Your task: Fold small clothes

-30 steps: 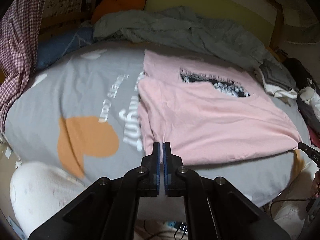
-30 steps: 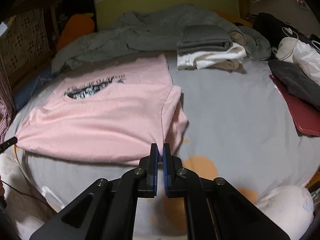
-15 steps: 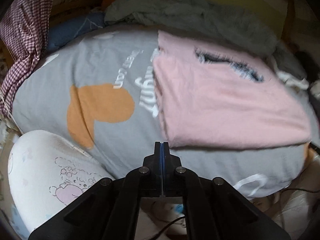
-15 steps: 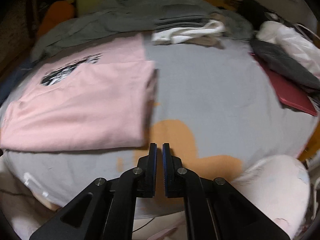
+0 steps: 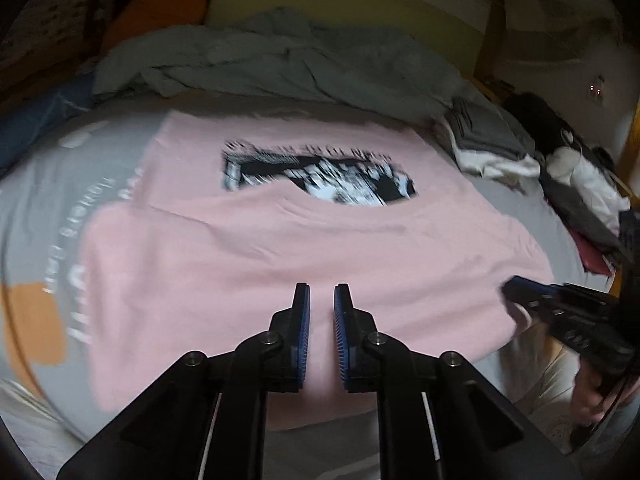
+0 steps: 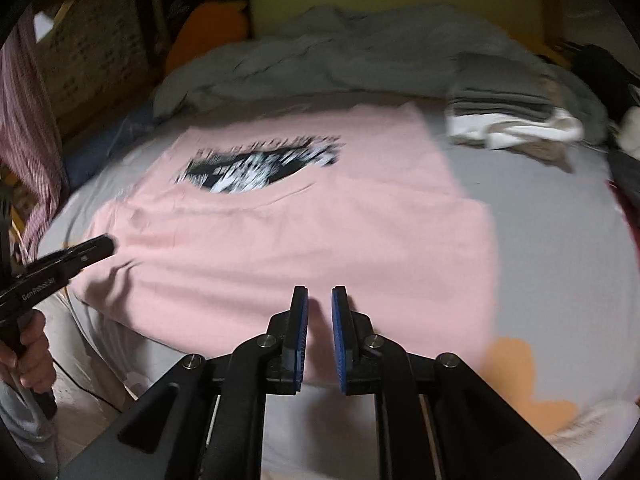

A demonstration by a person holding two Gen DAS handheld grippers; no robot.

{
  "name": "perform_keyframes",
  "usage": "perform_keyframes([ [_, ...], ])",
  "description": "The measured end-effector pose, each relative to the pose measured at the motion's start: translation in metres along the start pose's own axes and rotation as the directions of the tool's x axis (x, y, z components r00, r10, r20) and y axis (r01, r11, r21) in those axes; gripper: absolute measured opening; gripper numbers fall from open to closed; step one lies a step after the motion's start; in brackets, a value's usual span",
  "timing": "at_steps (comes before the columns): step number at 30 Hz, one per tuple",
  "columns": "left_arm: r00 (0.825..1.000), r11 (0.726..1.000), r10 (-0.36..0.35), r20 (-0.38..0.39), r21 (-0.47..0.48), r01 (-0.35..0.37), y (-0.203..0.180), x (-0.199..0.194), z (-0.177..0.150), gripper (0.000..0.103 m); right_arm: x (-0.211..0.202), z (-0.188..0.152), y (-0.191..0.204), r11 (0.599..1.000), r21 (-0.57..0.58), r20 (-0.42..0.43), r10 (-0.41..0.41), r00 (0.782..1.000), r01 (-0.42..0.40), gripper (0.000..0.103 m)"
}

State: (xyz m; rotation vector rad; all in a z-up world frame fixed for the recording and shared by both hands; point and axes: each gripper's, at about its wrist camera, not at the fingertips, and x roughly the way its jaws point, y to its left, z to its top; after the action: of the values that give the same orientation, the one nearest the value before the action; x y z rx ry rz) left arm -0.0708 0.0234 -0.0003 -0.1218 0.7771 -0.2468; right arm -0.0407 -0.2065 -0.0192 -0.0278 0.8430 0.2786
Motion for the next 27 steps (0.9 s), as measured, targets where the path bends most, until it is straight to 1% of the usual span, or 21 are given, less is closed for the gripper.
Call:
perform_keyframes([
  [2,0.999,1.000,-0.013,-0.051,-0.018,0.012,-0.005,0.012,-0.013,0.011,0.020,-0.004,0.004,0.999,-0.007,-0.044,-0.033,0.998,0.033,0.012],
  [3,0.998,1.000,-0.018,-0.062,-0.023,0.017,-0.006,0.012,-0.022,0.011,0.024,-0.009,0.004,0.999,-0.014,-0.053,-0.041,0.998,0.040,0.012],
  [5,0.999,1.000,-0.005,-0.048,-0.005,0.005,-0.007,0.007,-0.038,0.011,0.017,-0.018,0.004,0.999,-0.032,-0.037,-0.045,0.998,0.044,0.012],
  [8,0.999,1.000,-0.001,-0.039,0.012,0.001,-0.008,-0.005,-0.054,0.012,0.007,-0.031,0.000,0.999,-0.046,-0.056,-0.031,0.998,0.029,0.012],
  [10,0.999,1.000,0.006,-0.037,0.007,-0.005,-0.006,-0.009,-0.057,0.012,0.002,-0.041,-0.006,0.999,-0.039,-0.080,-0.034,0.996,0.031,0.012],
  [11,1.000,1.000,0.013,-0.028,0.002,-0.013,-0.004,-0.013,-0.055,0.012,0.003,-0.045,-0.007,0.999,-0.035,-0.091,-0.037,0.995,0.034,0.012],
  [12,1.000,1.000,0.021,-0.016,-0.002,-0.021,-0.003,-0.015,-0.052,0.015,0.002,-0.047,-0.009,0.999,-0.027,-0.104,-0.042,0.994,0.039,0.012],
  [13,1.000,1.000,0.026,-0.002,-0.003,-0.026,-0.001,-0.017,-0.046,0.023,-0.001,-0.048,-0.010,0.999,-0.020,-0.103,-0.042,0.994,0.040,0.012],
  [14,0.999,0.999,0.032,0.022,-0.002,-0.032,0.000,-0.020,-0.038,0.028,-0.005,-0.046,-0.011,0.999,-0.015,-0.089,-0.039,0.995,0.037,0.012],
  [15,0.998,0.999,0.037,0.041,-0.001,-0.037,0.002,-0.022,-0.032,0.036,-0.013,-0.042,-0.010,0.999,-0.014,-0.059,-0.039,0.998,0.038,0.012],
  [17,0.996,0.999,0.053,0.074,-0.007,-0.053,0.007,-0.024,-0.012,0.038,-0.024,-0.029,-0.012,0.999,-0.017,0.002,-0.041,0.999,0.041,0.013],
  [18,0.996,0.998,0.056,0.075,-0.020,-0.054,0.012,-0.021,-0.002,0.038,-0.027,-0.019,-0.014,0.999,-0.015,0.033,-0.045,0.998,0.045,0.020],
  [19,0.996,0.998,0.053,0.071,-0.037,-0.050,0.018,-0.017,0.009,0.038,-0.028,-0.010,-0.017,0.999,-0.010,0.046,-0.053,0.998,0.053,0.031],
  [20,0.996,0.997,0.057,0.068,-0.053,-0.053,0.025,-0.012,0.021,0.038,-0.027,-0.001,-0.020,0.998,-0.003,0.055,-0.064,0.996,0.065,0.035],
  [21,0.995,0.995,0.077,0.065,-0.062,-0.073,0.032,-0.007,0.029,0.038,-0.023,0.012,-0.025,0.998,0.008,0.067,-0.068,0.995,0.068,0.035],
  [23,0.987,0.986,0.157,0.042,-0.066,-0.154,0.046,0.009,0.044,0.038,-0.014,0.029,-0.034,0.998,0.022,0.071,-0.065,0.995,0.064,0.035],
  [25,0.972,0.971,0.231,0.037,-0.069,-0.228,0.061,0.023,0.051,0.038,0.009,0.044,-0.049,0.997,0.044,0.014,-0.066,0.998,0.065,0.035],
  [26,0.961,0.961,0.272,0.040,-0.062,-0.270,0.068,0.032,0.053,0.038,0.022,0.048,-0.055,0.995,0.059,-0.016,-0.077,0.997,0.078,0.035],
  [27,0.951,0.951,0.308,0.040,-0.051,-0.306,0.074,0.040,0.054,0.038,0.037,0.049,-0.066,0.990,0.080,-0.051,-0.115,0.992,0.119,0.035],
])
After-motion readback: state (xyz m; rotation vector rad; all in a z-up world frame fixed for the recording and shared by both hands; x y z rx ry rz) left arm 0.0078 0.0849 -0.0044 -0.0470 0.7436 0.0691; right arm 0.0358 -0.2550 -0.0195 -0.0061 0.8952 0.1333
